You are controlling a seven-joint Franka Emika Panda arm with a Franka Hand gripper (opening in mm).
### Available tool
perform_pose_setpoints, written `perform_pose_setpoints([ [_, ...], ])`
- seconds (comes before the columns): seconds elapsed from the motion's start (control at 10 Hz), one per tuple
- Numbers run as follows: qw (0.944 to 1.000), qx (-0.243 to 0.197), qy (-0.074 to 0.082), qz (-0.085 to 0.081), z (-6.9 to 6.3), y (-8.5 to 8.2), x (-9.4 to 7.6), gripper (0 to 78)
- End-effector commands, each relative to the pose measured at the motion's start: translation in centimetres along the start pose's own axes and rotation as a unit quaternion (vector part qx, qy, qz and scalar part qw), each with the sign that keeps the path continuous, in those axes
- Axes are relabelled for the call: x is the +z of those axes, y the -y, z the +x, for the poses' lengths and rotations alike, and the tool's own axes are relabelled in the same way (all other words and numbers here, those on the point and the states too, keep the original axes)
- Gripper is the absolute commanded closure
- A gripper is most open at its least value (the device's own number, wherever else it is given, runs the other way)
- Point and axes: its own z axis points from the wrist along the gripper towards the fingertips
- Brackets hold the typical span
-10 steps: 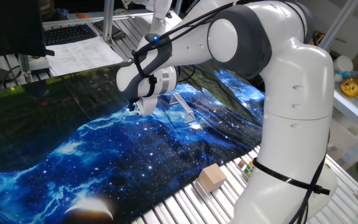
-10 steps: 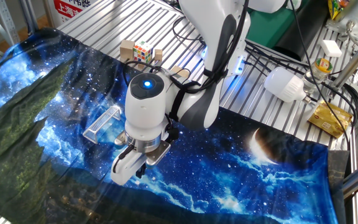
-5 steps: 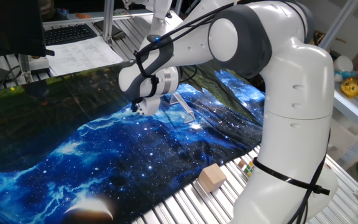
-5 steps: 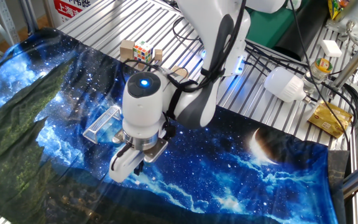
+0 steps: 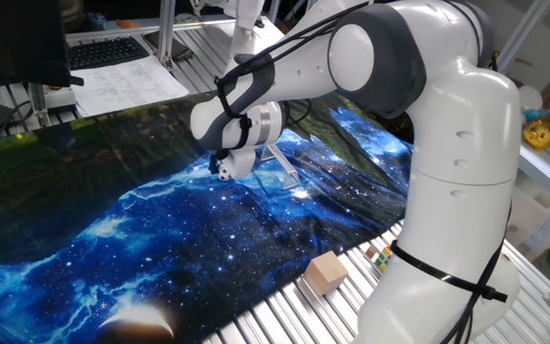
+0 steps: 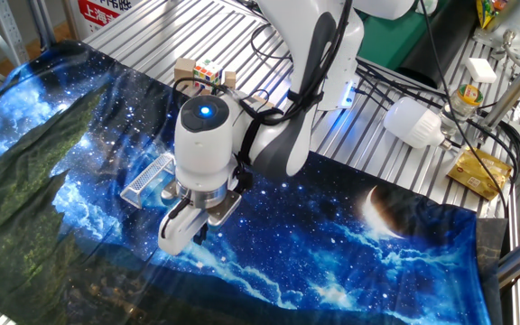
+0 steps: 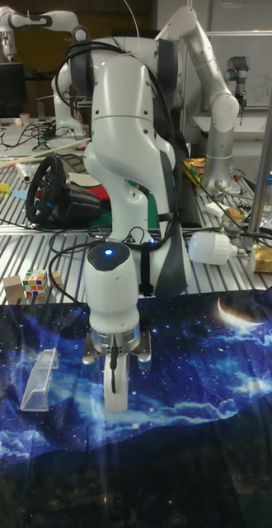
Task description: Push the soccer ball into the goal
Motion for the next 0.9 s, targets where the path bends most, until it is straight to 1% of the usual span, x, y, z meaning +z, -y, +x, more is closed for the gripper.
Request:
perform_pose_setpoints([
  [0.1, 0.9996, -0.027, 0.001, 0.002, -0.8, 1.2, 0.4, 77.6],
  [0.3, 0.9998, -0.019, -0.007, 0.002, -0.7, 1.3, 0.3, 77.6],
  [0.4, 0.9998, -0.018, -0.011, 0.005, -0.5, 1.4, 0.2, 77.6],
  [0.5, 0.9998, -0.017, -0.013, 0.005, -0.4, 1.4, 0.2, 77.6],
  [0.7, 0.9995, -0.019, -0.023, 0.011, 0.9, 1.8, -0.4, 77.6],
  [0.9, 0.9993, -0.023, -0.027, 0.014, 1.4, 1.9, -0.7, 77.6],
])
